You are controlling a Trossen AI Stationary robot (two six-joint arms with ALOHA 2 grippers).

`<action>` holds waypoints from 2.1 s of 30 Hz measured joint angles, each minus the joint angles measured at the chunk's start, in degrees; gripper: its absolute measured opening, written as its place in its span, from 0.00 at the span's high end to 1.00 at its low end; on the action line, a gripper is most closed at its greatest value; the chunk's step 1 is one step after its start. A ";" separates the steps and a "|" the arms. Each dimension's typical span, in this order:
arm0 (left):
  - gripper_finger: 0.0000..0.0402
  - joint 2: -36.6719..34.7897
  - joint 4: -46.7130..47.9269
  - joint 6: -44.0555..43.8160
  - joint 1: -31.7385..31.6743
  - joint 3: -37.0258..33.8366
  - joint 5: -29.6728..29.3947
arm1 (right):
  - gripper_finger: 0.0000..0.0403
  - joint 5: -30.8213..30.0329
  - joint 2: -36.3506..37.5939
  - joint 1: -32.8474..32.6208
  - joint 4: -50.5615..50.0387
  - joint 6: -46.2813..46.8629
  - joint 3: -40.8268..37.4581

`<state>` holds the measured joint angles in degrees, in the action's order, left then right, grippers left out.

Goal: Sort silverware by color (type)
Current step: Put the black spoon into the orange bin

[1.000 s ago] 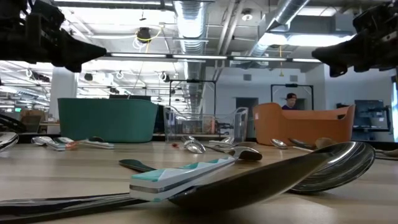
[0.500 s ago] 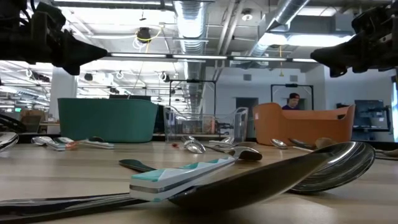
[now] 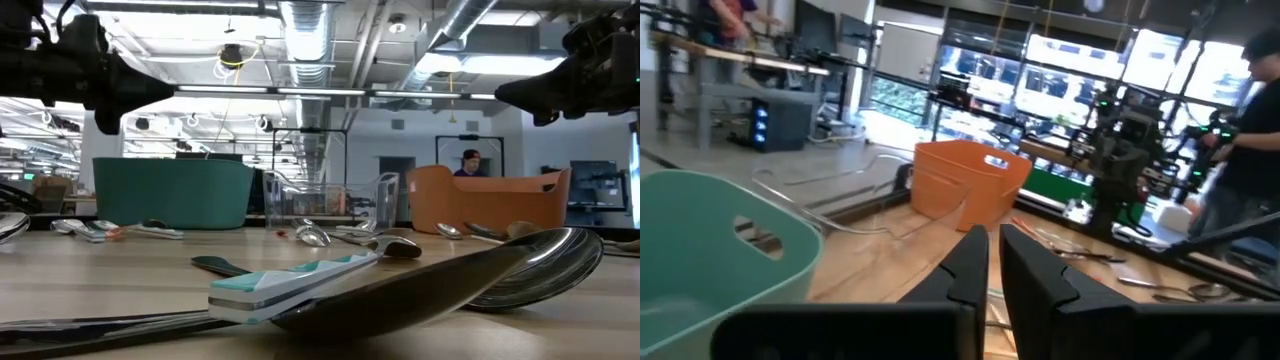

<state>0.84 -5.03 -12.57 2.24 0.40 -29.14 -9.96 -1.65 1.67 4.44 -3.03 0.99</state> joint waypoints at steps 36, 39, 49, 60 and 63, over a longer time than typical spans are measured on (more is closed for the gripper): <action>0.65 1.16 -0.04 -0.51 0.00 -0.02 -6.00 | 0.43 -12.23 -3.70 -0.13 -1.31 8.70 0.11; 0.66 1.36 -0.09 -0.62 -0.01 -0.02 -8.08 | 0.42 -9.93 -3.69 -0.15 -2.15 10.51 0.11; 0.69 1.42 -0.03 -3.49 -0.01 -0.02 -7.27 | 0.42 -5.13 -3.42 -0.22 -2.80 8.80 0.09; 0.69 6.45 -0.02 -6.88 -0.02 0.00 -9.88 | 0.42 -5.06 -3.61 -0.46 -3.09 5.99 0.09; 0.69 10.36 0.01 -7.18 -0.02 0.00 -9.82 | 0.42 -4.96 -3.61 -1.51 -3.11 6.63 0.09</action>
<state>11.20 -5.02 -19.75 2.22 0.40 -38.96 -14.92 -5.26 0.16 1.32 3.60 1.08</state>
